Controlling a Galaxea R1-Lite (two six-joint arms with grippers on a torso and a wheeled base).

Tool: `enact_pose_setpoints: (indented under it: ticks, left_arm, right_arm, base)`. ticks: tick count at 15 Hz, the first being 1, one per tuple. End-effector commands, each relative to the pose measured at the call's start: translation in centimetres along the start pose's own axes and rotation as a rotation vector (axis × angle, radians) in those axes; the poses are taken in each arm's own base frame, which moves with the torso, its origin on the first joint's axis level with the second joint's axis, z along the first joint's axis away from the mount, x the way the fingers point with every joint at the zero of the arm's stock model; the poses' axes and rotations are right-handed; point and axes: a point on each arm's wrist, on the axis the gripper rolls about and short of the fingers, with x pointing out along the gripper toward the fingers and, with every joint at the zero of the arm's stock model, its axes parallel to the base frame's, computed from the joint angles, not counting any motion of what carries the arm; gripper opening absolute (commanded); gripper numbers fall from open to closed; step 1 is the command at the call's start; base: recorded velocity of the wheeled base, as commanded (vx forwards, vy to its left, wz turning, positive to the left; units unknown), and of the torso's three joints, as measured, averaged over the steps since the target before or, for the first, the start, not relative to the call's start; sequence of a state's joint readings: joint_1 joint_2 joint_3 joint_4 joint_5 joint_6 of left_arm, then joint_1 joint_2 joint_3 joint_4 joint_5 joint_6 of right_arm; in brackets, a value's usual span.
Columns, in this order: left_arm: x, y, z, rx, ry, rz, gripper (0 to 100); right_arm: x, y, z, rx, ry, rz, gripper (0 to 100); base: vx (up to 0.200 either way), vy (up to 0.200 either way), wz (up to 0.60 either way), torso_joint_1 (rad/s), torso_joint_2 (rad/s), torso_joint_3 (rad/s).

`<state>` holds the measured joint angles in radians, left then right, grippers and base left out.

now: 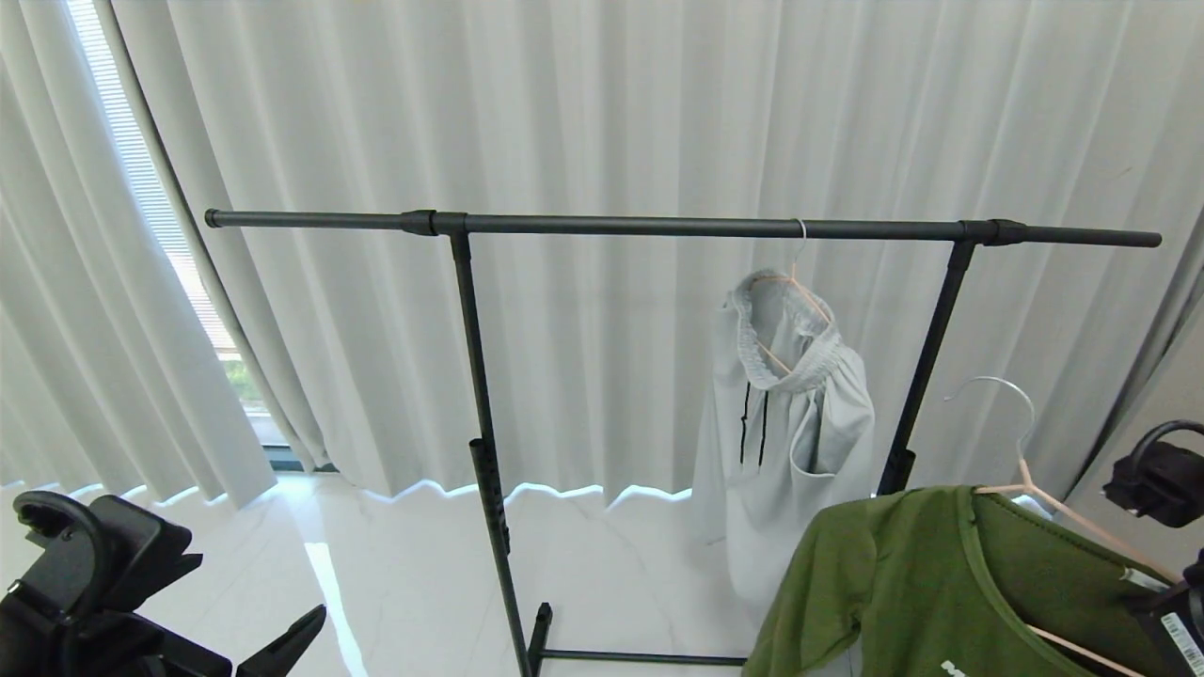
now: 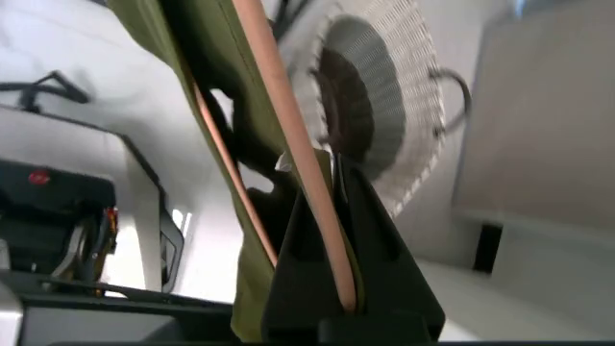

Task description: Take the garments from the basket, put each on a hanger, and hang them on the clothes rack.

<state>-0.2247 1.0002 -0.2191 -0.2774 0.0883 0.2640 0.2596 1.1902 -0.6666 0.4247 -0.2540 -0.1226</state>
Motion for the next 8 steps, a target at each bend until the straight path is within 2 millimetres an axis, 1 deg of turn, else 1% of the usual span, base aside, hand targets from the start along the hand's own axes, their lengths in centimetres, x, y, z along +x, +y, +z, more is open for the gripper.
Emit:
enact_pose_setpoints:
  ticks: [1,3,6,8]
  left_arm:
    - [0.1,0.0,-0.1,0.001,0.006,0.001,100]
    - [0.1,0.0,-0.1,0.022,0.008,0.001,100]
    - [0.1,0.0,0.1,0.025,0.002,0.002,100]
    - [-0.1,0.0,0.0,0.027,-0.004,0.0,100]
  right_arm:
    - [-0.2,-1.4,-0.9,0.08,0.026,-0.078,0]
    - [-0.1,-2.2,-1.1,0.132,0.046,-0.131,0]
    - [-0.3,-2.5,-1.3,0.153,0.041,-0.148,0]
    - [-0.4,-2.5,-1.3,0.154,0.035,-0.149,0]
  base:
    - [0.0,0.0,0.0,0.0,0.0,0.0]
    - [0.0,0.0,0.0,0.0,0.0,0.0]
    - [0.0,0.0,0.0,0.0,0.0,0.0]
    - [0.0,-0.2,0.0,-0.007,0.0,0.002]
